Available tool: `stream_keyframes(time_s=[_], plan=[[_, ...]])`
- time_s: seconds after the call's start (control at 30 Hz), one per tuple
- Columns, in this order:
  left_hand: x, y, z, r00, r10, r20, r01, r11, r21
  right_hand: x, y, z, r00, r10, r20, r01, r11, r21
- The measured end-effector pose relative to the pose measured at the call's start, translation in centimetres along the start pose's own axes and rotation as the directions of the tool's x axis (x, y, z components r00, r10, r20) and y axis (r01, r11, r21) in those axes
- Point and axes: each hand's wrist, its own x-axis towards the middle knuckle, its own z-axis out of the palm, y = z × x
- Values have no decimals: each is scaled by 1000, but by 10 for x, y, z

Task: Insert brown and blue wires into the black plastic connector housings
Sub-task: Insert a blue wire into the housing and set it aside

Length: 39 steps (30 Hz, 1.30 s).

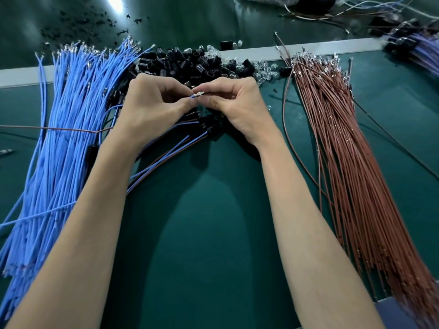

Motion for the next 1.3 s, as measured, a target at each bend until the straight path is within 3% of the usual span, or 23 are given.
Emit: stream_keyframes(time_s=[0.33,0.7,1.0,1.13,1.3], plan=[[2,-3,-4,998,64,9,-65,987,145,-1,-1,3,999,23,-23,-23,1000,-12],[1,-1,7,990,133,-53,-124,982,140,0,-4,3,998,-32,-47,30,999,-44],[1,1,15,991,97,-97,-88,991,101,1,1,4,987,-93,-131,71,984,-161],[2,-1,10,999,20,-38,-21,1000,-15,1,3,4,975,-137,-175,105,978,-180],[3,-1,6,1000,-8,-26,8,1000,1,2,3,4,977,-158,-145,132,975,-177]])
